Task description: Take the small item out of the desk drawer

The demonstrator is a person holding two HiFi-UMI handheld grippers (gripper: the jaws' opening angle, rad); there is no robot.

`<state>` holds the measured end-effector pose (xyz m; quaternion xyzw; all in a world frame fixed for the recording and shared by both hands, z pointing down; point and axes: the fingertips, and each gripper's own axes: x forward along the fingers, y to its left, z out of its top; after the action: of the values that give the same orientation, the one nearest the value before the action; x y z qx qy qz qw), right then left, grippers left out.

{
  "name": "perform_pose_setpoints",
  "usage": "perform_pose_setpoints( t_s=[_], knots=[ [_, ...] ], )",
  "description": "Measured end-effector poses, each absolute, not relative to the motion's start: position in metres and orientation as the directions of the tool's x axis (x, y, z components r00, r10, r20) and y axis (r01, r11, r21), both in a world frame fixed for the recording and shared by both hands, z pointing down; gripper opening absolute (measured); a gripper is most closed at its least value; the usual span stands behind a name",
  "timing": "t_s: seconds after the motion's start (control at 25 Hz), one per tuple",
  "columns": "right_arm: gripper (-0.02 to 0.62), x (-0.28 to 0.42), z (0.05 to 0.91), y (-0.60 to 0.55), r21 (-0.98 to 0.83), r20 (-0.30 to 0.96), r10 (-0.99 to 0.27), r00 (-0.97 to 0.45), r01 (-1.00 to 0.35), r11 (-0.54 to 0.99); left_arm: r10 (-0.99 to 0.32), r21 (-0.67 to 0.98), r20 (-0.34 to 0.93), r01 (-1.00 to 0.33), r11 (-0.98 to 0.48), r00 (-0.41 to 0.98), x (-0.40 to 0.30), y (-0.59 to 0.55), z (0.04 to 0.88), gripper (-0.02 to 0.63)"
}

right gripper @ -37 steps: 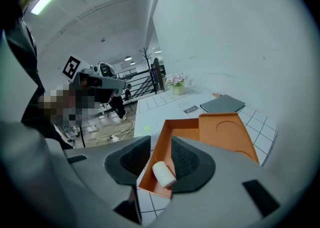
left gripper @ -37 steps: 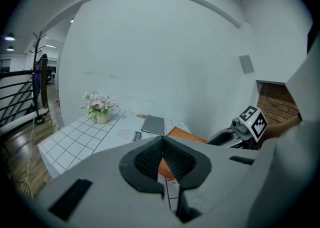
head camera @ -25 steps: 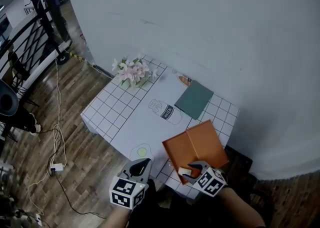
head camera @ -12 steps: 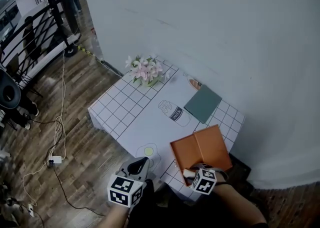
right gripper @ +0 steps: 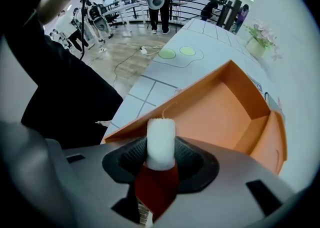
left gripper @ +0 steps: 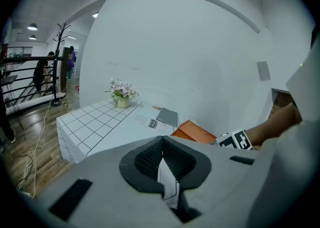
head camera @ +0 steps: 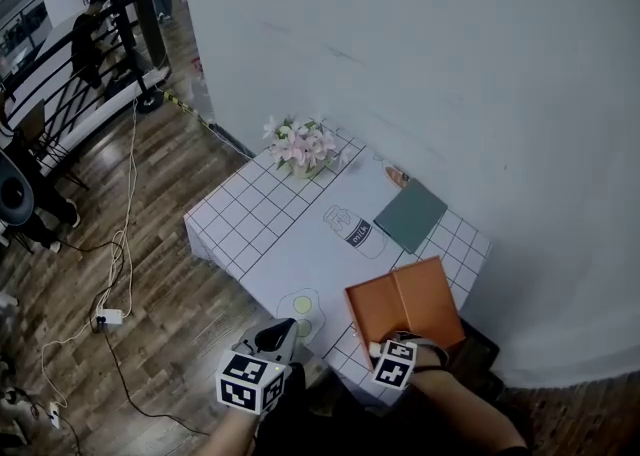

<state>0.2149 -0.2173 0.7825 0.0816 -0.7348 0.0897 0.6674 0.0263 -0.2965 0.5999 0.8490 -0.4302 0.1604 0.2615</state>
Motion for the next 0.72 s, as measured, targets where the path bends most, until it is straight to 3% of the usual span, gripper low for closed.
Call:
perform_pose_setpoints(
  t_s=[0.36,0.72],
  knots=[
    [0.164,0.226,0.761,-0.231,0.026,0.988,-0.069,-0.138,-0.293,0.956,-0.649,0.296,0.485,-0.808,-0.509,0.586,0.026,-0.304,0.588,0.011],
    [0.163,0.244,0.703,-0.276,-0.015,0.914,-0.218,-0.342,-0.565,0.825,-0.623,0.227,0.461,-0.762,-0.606,0.633,0.051,-0.324,0.555,0.009]
  ],
)
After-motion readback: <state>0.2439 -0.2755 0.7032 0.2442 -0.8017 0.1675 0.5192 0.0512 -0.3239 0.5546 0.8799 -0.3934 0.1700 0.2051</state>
